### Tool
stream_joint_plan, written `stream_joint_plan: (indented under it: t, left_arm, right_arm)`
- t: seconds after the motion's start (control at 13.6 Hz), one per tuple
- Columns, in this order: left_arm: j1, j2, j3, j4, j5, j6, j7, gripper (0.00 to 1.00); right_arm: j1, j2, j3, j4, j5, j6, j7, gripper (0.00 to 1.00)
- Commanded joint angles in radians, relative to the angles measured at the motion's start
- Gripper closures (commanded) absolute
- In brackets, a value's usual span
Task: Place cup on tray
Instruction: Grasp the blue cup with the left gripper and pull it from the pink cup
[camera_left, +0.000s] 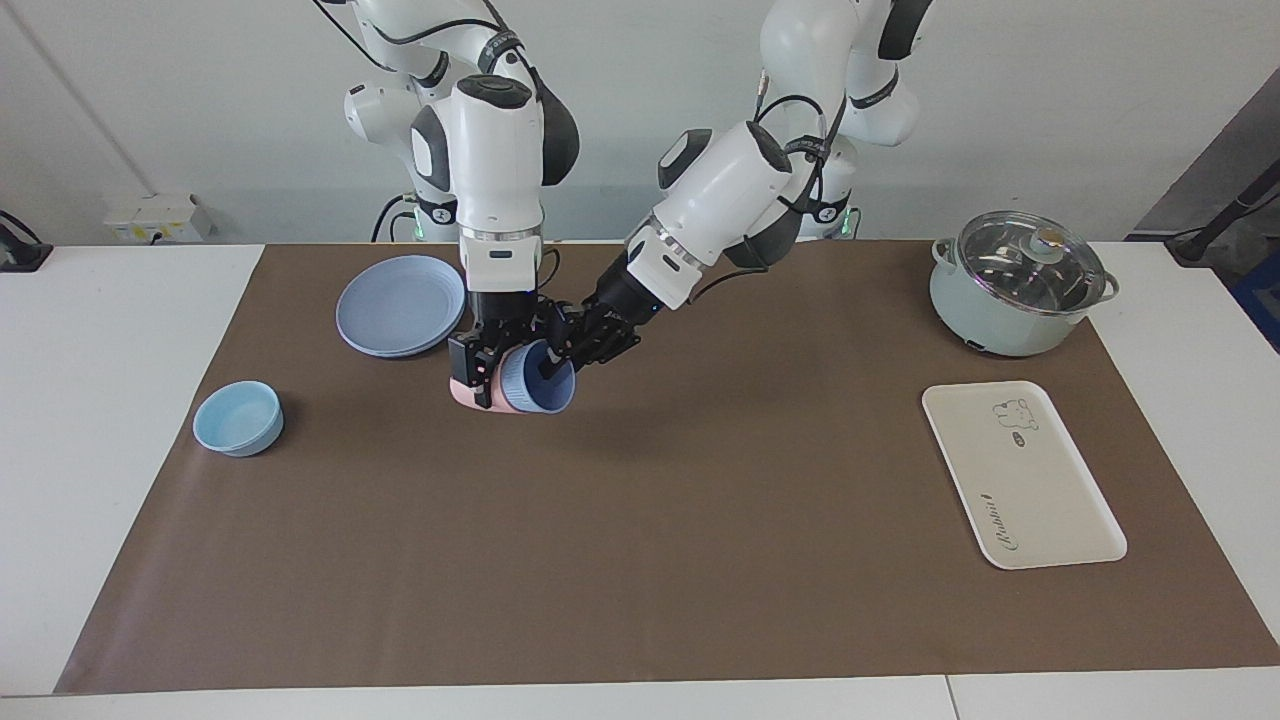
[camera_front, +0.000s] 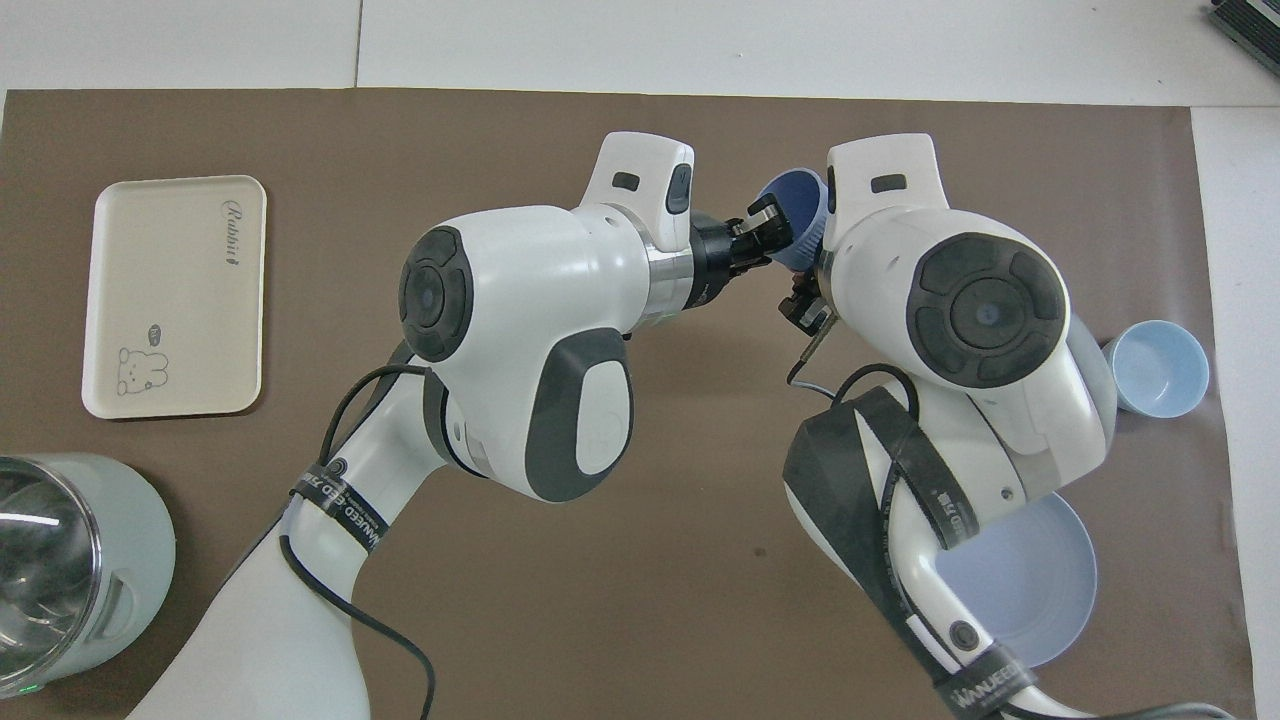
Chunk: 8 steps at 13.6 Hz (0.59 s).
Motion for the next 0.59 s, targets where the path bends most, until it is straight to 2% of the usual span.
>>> stream_joint_plan:
  t: [0.0, 0.07, 0.29, 0.52]
  left_arm:
    - [-0.011, 0.000, 0.009, 0.010, 0.036, -0.034, -0.012, 0.97]
    - [-0.010, 0.000, 0.010, 0.013, 0.037, -0.046, -0.012, 1.00]
    - [0.007, -0.001, 0.015, 0.024, 0.051, -0.121, -0.011, 1.00]
    - [0.064, 0.012, 0.018, 0.118, 0.048, -0.245, -0.011, 1.00]
  right_arm:
    - [0.004, 0.003, 0.009, 0.014, -0.027, -0.017, 0.035, 1.00]
    - [0.004, 0.003, 0.009, 0.014, -0.027, -0.017, 0.035, 1.00]
    - [0.004, 0.003, 0.009, 0.012, -0.027, -0.017, 0.044, 1.00]
    - [0.004, 0.003, 0.009, 0.012, -0.027, -0.017, 0.047, 1.00]
